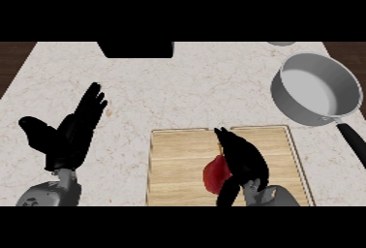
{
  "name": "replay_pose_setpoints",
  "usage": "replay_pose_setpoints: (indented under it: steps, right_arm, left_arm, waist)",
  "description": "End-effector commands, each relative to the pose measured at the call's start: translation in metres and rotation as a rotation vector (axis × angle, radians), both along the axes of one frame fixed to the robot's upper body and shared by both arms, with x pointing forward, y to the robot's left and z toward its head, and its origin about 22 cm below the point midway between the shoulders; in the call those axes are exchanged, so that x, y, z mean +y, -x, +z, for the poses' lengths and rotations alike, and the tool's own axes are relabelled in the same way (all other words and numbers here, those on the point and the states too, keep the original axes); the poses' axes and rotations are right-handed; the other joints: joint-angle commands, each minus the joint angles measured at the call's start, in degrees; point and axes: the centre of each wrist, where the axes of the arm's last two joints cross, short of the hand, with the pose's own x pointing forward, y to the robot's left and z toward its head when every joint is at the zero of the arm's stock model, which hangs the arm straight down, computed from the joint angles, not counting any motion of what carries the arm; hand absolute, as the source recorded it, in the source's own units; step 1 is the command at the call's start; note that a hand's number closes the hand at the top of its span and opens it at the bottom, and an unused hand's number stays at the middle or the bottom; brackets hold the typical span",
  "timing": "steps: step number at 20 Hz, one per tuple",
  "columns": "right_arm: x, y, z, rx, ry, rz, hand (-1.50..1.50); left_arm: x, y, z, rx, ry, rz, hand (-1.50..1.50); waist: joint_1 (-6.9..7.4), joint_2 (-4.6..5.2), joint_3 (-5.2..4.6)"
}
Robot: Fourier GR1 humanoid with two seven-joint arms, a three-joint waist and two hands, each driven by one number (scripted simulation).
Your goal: Pick the pear from the tray and place it in the pot
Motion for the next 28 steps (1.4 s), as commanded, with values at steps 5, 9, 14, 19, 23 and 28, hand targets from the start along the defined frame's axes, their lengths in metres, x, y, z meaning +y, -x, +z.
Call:
replay_pose_setpoints:
  steps: [5,9,14,19,23,28]
  right_arm:
    - [0.009,-0.006,-0.013,-0.072,-0.137,0.078,1.50]
    - [0.011,0.002,-0.030,-0.117,-0.099,0.095,1.50]
    - [0.014,-0.005,-0.016,-0.132,-0.106,0.103,1.50]
    - [-0.047,0.007,-0.013,-0.178,-0.060,0.010,1.50]
    - [-0.175,0.023,-0.013,-0.198,0.155,-0.241,1.50]
    - [-0.276,0.046,0.028,-0.397,0.297,-0.419,1.50]
  left_arm:
    - [0.012,-0.006,-0.015,-0.026,0.010,-0.008,0.00]
    - [0.008,0.008,-0.010,-0.004,0.010,0.012,0.00]
    - [-0.001,-0.006,0.016,-0.004,0.000,0.003,0.00]
    - [-0.004,0.011,-0.008,0.003,0.001,-0.010,0.00]
    - [0.016,0.005,0.003,-0.006,-0.001,0.055,0.00]
    - [0.012,0.009,0.001,0.020,0.002,0.055,0.00]
  waist:
    - [-0.02,0.12,0.00]
    - [0.09,0.00,0.00]
    - [-0.06,-0.02,0.00]
    - [-0.35,-0.08,0.00]
    - [-3.89,-0.38,0.12]
    - [-4.00,-0.61,0.10]
